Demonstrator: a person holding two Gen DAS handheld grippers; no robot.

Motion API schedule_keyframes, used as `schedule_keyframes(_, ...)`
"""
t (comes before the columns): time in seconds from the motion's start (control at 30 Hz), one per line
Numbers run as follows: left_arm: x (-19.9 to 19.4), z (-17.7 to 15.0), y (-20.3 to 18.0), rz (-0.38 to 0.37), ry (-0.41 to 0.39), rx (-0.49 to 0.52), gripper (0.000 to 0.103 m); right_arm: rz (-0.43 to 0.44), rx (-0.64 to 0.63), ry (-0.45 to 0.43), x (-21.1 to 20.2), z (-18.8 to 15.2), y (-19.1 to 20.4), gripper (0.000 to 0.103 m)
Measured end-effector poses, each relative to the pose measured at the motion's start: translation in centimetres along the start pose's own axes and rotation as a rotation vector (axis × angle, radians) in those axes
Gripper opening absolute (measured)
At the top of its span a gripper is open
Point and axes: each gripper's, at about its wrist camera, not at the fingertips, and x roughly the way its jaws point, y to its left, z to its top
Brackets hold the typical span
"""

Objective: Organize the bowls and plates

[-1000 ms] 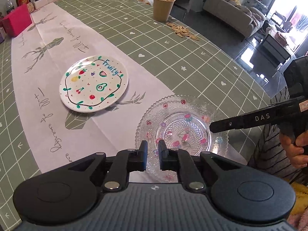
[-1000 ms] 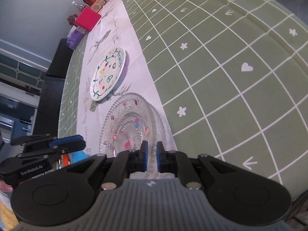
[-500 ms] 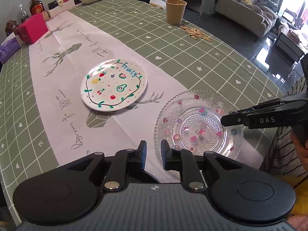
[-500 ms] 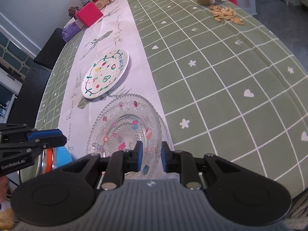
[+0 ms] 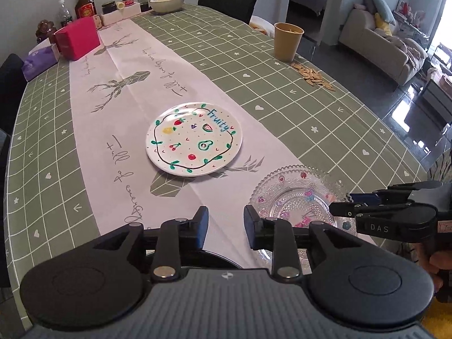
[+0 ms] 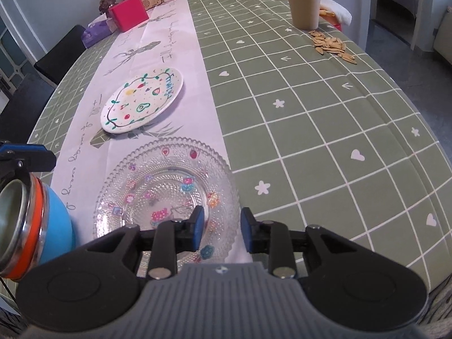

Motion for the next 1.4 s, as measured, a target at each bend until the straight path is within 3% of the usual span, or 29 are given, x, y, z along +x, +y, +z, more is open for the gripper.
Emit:
schedule_keyframes(0.1, -0.8, -0.1, 0.1, 0.044, -0.054, 0.015, 0.047, -0.009, -0.015, -0.033, -0.4, 0.0, -0.2, 0.033)
schedule_keyframes(0.17, -1.2, 0.0, 0.2, 0.053, -0.076, 0.014, 0.05, -0.012, -0.014, -0.048, -0.7, 0.1, -0.4, 0.046)
schedule_keyframes(0.27, -1.3, 0.2, 0.5, 0.052, -0.077, -0.006, 0.054, 0.0, -0.005, -0.065, -1.2, 0.5, -0.8, 0.053)
schedule_keyframes(0.4, -1.1, 0.6, 0.1, 0.104, -0.073, 0.005, 0.062, 0.01, -0.008, -0.081, -1.7, 1.5, -0.7, 0.06)
schedule_keyframes(0.5, -1.3, 0.7, -0.3, 0.146, -0.113, 0.011, 0.077, 0.032, -0.008, -0.099, -2.2, 2.5, -0.6, 0.075)
schedule_keyframes(0.53, -1.4, 0.7, -0.4, 0.165, -0.124, 0.014, 0.077, 0.041, -0.008, -0.105, -2.3, 2.8, -0.5, 0.084)
schedule_keyframes(0.57, -1.5, 0.7, -0.6, 0.181, -0.128, 0.019, 0.077, 0.049, -0.009, -0.109, -2.5, 2.9, -0.4, 0.087)
schedule_keyframes(0.73, -1.5, 0.9, -0.7, 0.17, -0.089, -0.01, 0.079, 0.056, -0.042, -0.113, -3.1, 3.7, 0.3, 0.087)
schedule_keyframes(0.93, -1.9, 0.7, -0.7, 0.198, -0.105, -0.011, 0.079, 0.057, -0.065, -0.136, -4.1, 5.3, 1.1, 0.089)
schedule_keyframes(1.13, -1.5, 1.6, 0.3, 0.197, -0.096, -0.06, 0.08, 0.055, -0.155, -0.158, -4.8, 8.8, 2.6, 0.097)
schedule_keyframes(1.4, 0.8, 2.8, 2.1, 0.205, -0.043, -0.076, 0.081, 0.073, -0.23, -0.102, -2.0, 14.3, 4.4, 0.098)
